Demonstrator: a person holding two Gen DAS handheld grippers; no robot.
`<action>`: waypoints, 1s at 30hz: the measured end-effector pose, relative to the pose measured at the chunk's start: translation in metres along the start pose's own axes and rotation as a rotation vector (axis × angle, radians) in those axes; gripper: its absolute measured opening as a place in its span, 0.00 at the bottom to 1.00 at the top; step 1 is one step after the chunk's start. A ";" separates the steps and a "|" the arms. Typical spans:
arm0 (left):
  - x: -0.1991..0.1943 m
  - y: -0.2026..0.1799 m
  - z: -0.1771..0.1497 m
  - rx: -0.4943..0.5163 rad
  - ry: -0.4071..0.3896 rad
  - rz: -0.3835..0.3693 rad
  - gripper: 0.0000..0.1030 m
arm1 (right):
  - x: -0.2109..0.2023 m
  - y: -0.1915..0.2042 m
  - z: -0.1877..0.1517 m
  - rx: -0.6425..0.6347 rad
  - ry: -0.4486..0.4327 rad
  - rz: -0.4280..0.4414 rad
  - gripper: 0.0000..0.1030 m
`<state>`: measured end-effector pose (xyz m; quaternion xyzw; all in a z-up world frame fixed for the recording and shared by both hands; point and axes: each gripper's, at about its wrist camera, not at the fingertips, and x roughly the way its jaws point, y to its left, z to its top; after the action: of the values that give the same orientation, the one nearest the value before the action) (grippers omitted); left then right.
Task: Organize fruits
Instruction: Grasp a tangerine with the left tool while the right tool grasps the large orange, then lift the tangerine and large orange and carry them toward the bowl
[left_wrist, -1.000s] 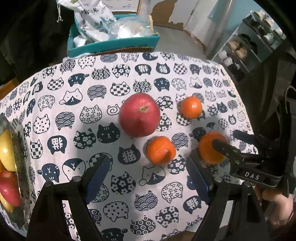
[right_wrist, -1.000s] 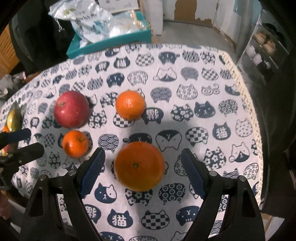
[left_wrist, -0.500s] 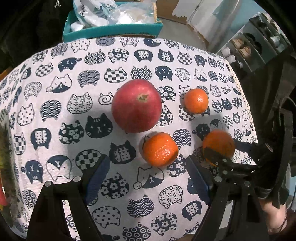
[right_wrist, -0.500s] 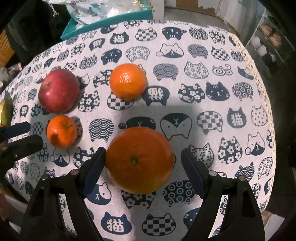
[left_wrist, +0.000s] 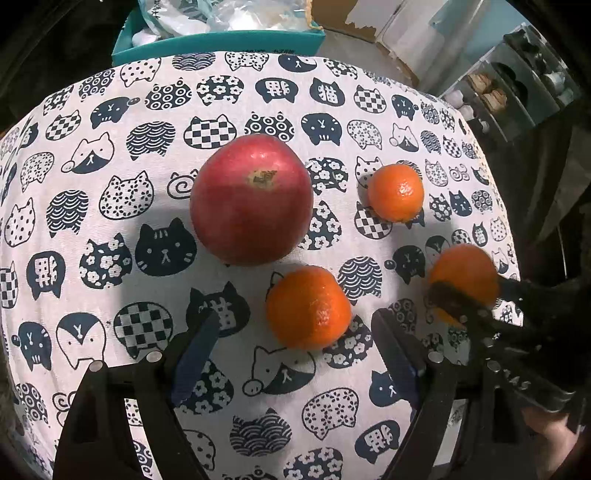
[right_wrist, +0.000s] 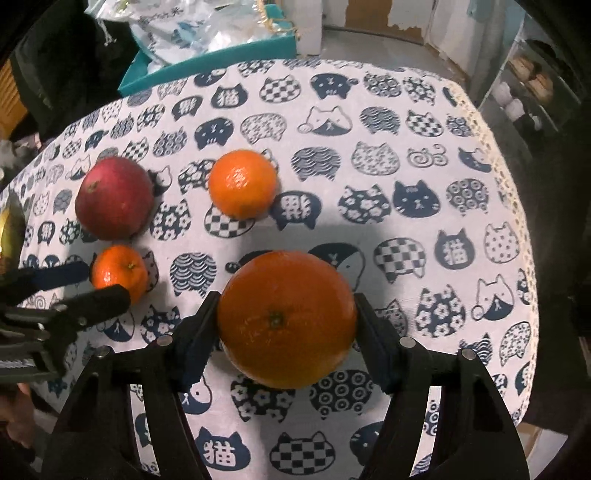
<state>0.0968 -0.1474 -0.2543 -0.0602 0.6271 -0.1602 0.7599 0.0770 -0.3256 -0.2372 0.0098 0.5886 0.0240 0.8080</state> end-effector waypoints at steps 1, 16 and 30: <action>0.002 -0.001 0.000 0.003 0.001 -0.002 0.80 | 0.000 -0.001 0.000 0.002 -0.003 -0.003 0.67; 0.011 -0.011 -0.001 0.061 -0.030 -0.009 0.47 | -0.006 -0.003 0.006 0.012 -0.025 0.008 0.67; -0.034 -0.020 -0.010 0.145 -0.124 0.024 0.47 | -0.040 0.008 0.015 -0.014 -0.142 0.016 0.67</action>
<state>0.0786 -0.1544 -0.2186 -0.0073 0.5663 -0.1921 0.8015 0.0786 -0.3193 -0.1941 0.0102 0.5294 0.0338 0.8476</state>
